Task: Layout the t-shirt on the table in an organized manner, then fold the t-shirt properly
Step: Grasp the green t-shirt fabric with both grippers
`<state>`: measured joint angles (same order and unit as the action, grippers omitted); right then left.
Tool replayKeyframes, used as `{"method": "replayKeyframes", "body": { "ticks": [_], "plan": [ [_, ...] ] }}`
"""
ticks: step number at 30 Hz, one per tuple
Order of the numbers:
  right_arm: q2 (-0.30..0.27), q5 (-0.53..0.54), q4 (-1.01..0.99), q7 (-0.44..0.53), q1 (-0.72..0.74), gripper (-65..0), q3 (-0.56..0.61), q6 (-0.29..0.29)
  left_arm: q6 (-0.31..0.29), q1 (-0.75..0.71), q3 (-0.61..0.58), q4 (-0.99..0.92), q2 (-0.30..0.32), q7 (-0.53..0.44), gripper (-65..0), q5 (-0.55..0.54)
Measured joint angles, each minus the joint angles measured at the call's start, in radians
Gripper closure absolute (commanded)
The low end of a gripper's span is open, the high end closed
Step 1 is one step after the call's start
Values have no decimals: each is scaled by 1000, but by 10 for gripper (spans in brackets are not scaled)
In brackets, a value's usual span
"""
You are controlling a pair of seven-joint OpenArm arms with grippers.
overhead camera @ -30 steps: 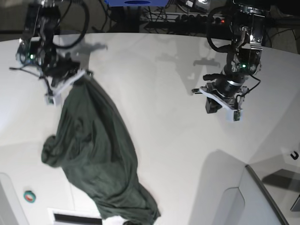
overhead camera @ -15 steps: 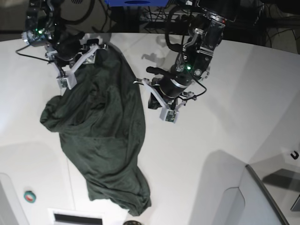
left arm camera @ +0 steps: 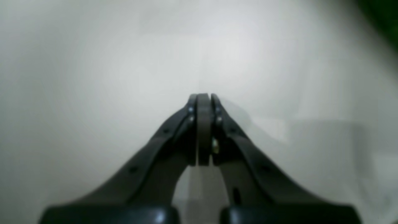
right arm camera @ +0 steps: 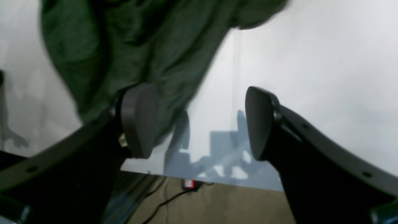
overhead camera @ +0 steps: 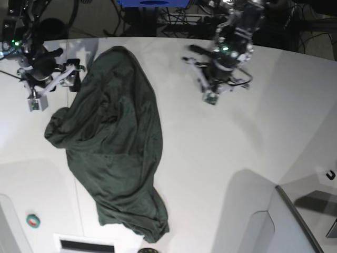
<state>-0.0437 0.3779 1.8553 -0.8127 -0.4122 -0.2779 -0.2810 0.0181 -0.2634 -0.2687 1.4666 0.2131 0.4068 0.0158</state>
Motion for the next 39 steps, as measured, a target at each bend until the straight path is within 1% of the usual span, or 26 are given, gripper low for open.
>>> {"method": "replayKeyframes", "body": {
  "ticks": [2,3,4,5,9,10,12,13,15,17,18,19,20,21,24,26,29,30,32,33,35,36,37,39],
  "plan": [
    [6,9,-40,-2,19,-404,1,0,-2,-12,0,10,35,-80,0,6],
    [1,5,-56,0,27,-404,1,0,-7,-20,-1,18,36,-130,0,6],
    [-6,-3,-64,3,31,-404,0,0,-13,-26,0,27,31,-143,0,6],
    [-9,-3,-70,2,30,-404,0,0,-20,-34,-1,36,24,-142,0,2],
    [-2,-2,-90,0,29,-404,2,0,-16,-58,-21,117,22,-125,0,-8],
    [0,1,-90,1,30,-404,1,0,1,-54,-30,146,10,-119,0,-3],
    [-3,1,-90,1,34,-404,1,0,0,-35,-55,197,-34,-119,0,-1],
    [-4,0,-90,0,34,-404,1,0,-8,-19,-82,220,-61,-99,-61,-1],
    [-6,0,-90,0,31,-404,0,0,-19,22,-147,236,-121,-35,-221,0],
    [-5,1,-90,0,26,-404,0,0,-18,72,-220,230,-149,25,-403,-2],
    [-4,1,-90,0,27,-404,0,0,-17,103,-260,212,-159,35,-492,3],
    [-3,0,-90,0,26,-404,-2,0,-14,132,-298,183,-167,41,-559,5],
    [-4,0,-90,-1,23,-404,-2,0,-14,163,-329,143,-179,47,-611,3],
    [-5,0,-89,3,18,-404,-2,0,-14,188,-355,92,-194,44,-630,7],
    [-4,0,-89,-2,2,-404,-3,0,-16,237,-372,-83,-270,50,-629,2],
    [-14,1,-90,-2,-1,-404,-3,0,-17,260,-374,-177,-298,15,-617,0],
    [-26,-3,-90,1,-2,-404,-4,0,-14,294,-373,-287,-311,-72,-568,4],
    [-24,-3,-90,1,-5,-404,-4,0,-1,302,-371,-321,-315,-97,-550,6],
    [-22,-3,-90,0,-7,-404,-4,0,-5,319,-370,-386,-327,-121,-495,6],
    [-23,-3,-90,0,-7,-404,-4,0,-4,327,-370,-412,-333,-128,-454,6],
    [-23,-3,-90,0,-7,-404,-4,0,-7,333,-370,-430,-339,-128,-334,3],
    [-23,-3,-90,1,-7,-404,-4,0,-7,333,-370,-426,-340,-128,-258,4],
    [-23,-3,-90,1,-7,-404,-4,0,-7,330,-370,-410,-338,-126,-166,4],
    [-22,-3,-90,0,-7,-404,-4,0,-7,319,-370,-342,-326,-118,0,3]
  ]
}}
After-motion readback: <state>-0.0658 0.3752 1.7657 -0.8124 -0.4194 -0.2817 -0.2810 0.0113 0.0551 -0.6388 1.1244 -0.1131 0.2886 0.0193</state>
